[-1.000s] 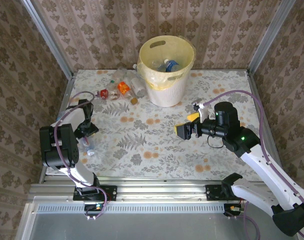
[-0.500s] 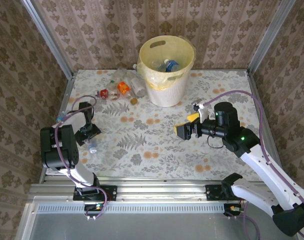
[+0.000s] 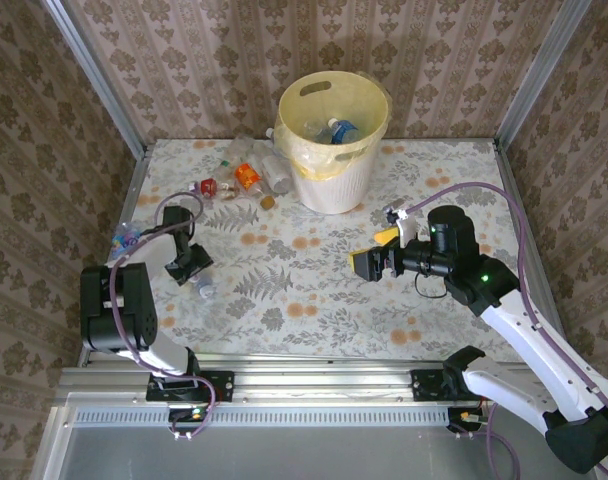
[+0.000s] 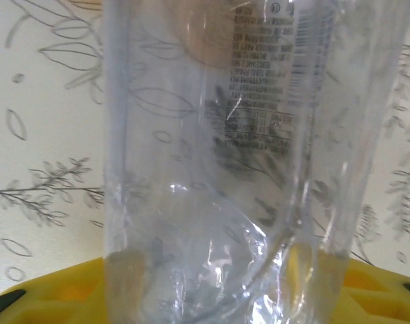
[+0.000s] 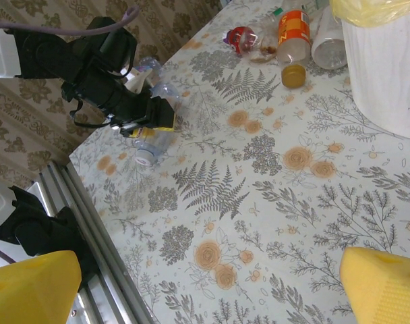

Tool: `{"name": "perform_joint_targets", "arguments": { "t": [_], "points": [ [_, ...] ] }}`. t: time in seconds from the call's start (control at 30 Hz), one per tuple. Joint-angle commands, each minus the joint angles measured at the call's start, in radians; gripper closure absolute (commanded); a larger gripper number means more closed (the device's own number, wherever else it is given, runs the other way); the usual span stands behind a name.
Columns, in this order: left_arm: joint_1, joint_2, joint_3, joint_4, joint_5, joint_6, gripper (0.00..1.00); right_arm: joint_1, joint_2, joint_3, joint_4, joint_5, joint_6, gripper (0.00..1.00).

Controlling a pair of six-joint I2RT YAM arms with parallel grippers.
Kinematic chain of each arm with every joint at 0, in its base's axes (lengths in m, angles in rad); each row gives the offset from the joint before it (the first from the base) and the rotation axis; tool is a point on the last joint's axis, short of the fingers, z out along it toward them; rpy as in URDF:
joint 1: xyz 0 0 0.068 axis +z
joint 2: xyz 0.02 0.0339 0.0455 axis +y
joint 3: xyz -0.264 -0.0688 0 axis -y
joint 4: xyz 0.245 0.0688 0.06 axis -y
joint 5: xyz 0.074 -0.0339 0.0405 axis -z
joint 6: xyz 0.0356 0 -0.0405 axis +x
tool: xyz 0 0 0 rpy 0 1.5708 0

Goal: Throw the plastic bottles in the bin

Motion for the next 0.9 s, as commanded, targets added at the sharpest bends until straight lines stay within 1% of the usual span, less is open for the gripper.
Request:
{"name": "perform_joint_targets", "arguments": {
  "t": [0.0, 0.17, 0.33, 0.57, 0.77, 0.87],
  "points": [
    [-0.029, -0.057, -0.013, 0.055, 0.065, 0.032, 0.47, -0.004, -0.015, -0.018, 0.011, 0.004, 0.021, 0.0],
    [-0.079, -0.145, -0.007, 0.085, 0.087, 0.054, 0.48, -0.004, -0.02, -0.04, 0.024, 0.01, 0.036, 0.0],
    [-0.114, -0.269, -0.011, 0.119, 0.103, 0.085, 0.51, -0.003, -0.022, -0.043, 0.01, 0.028, 0.03, 0.0],
    [-0.171, -0.449, -0.004, 0.159, 0.15, 0.174, 0.5, -0.004, -0.007, -0.043, 0.016, 0.023, 0.039, 0.0],
    [-0.244, -0.549, 0.012, 0.221, 0.195, 0.256, 0.51, -0.005, 0.014, -0.036, 0.024, 0.026, 0.053, 0.0],
    [-0.273, -0.569, 0.021, 0.257, 0.223, 0.275, 0.53, -0.005, 0.026, -0.028, 0.022, 0.031, 0.055, 0.0]
  ]
}}
